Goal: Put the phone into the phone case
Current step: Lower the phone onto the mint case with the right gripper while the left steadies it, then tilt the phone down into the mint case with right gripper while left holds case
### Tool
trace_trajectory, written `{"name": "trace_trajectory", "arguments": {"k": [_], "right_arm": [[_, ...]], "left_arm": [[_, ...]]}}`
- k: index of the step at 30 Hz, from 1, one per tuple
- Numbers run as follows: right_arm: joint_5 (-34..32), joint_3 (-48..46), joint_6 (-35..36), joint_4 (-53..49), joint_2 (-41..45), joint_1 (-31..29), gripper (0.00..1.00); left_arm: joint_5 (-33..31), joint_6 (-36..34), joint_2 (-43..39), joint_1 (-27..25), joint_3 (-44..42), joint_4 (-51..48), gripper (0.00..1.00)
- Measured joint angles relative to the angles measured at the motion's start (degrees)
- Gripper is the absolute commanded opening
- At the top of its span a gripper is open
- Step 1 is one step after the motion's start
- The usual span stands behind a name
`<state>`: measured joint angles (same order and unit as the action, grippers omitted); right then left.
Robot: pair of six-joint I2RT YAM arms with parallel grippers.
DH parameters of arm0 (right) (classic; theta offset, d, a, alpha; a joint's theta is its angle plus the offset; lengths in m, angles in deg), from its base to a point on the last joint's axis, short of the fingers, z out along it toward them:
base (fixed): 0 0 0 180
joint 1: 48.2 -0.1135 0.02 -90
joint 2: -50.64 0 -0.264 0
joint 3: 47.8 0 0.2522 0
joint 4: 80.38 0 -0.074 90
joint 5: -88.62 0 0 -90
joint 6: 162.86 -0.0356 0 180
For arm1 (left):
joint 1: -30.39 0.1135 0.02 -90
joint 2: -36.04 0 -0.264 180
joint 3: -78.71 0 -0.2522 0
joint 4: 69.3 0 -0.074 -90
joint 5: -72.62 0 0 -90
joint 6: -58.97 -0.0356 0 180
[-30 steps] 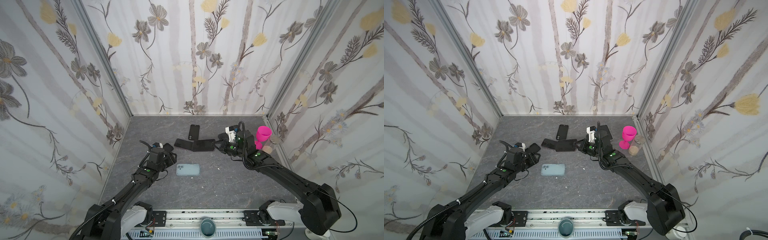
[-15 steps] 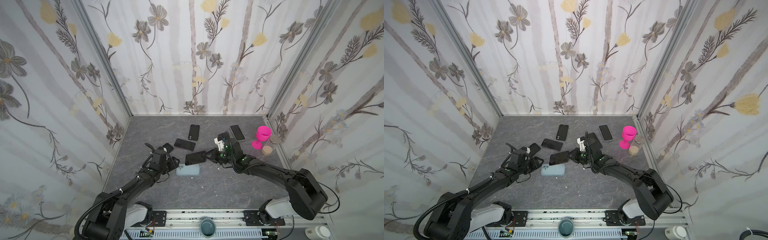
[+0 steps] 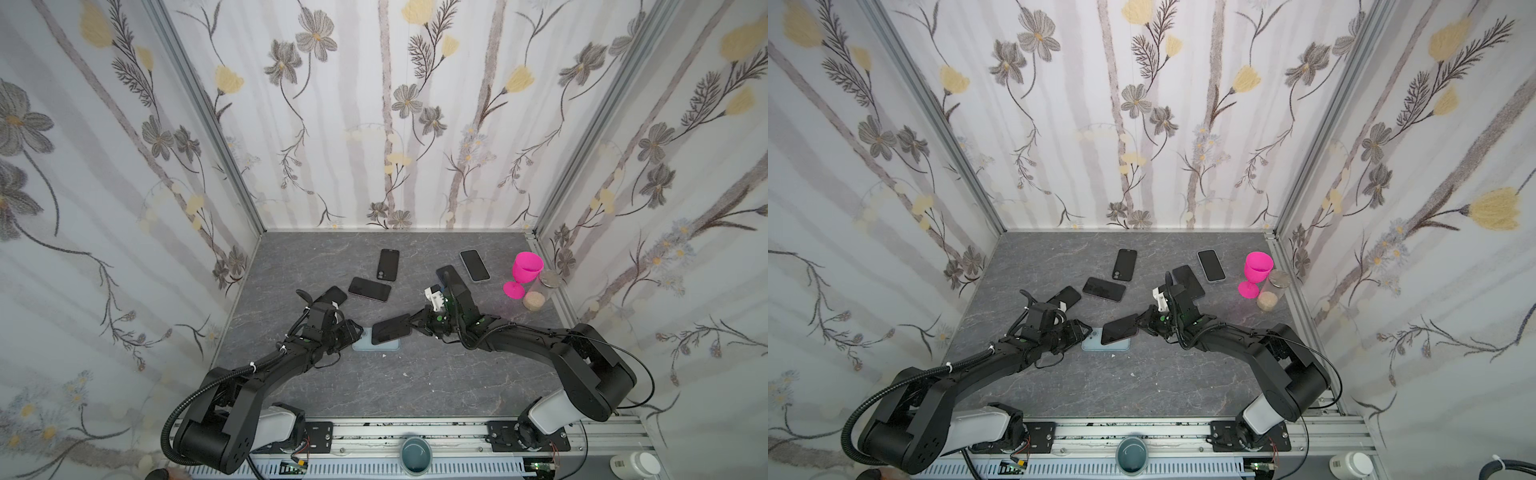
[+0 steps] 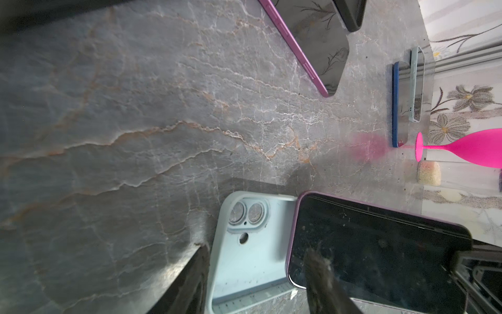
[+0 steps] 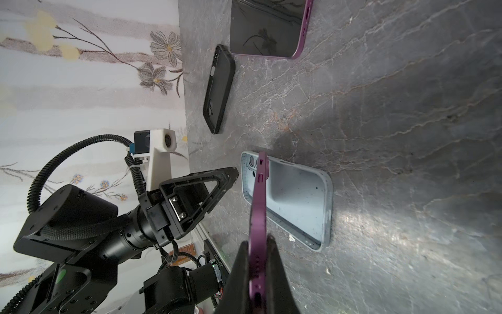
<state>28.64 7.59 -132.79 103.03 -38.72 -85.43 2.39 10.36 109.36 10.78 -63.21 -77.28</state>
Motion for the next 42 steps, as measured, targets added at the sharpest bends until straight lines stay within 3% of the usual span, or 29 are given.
{"name": "trace_trajectory", "arguments": {"k": [18, 42], "right_arm": [[0.92, 0.26, 2.08, -3.56, 0.68, 1.57, 0.0], [1.11, -1.79, 4.07, -6.21, 3.5, 2.38, 0.0]], "left_arm": [[3.61, 1.09, 4.5, -3.5, 0.11, 4.0, 0.55], [2.93, 2.36, 9.44, -6.91, 3.41, 6.84, 0.55]]}}
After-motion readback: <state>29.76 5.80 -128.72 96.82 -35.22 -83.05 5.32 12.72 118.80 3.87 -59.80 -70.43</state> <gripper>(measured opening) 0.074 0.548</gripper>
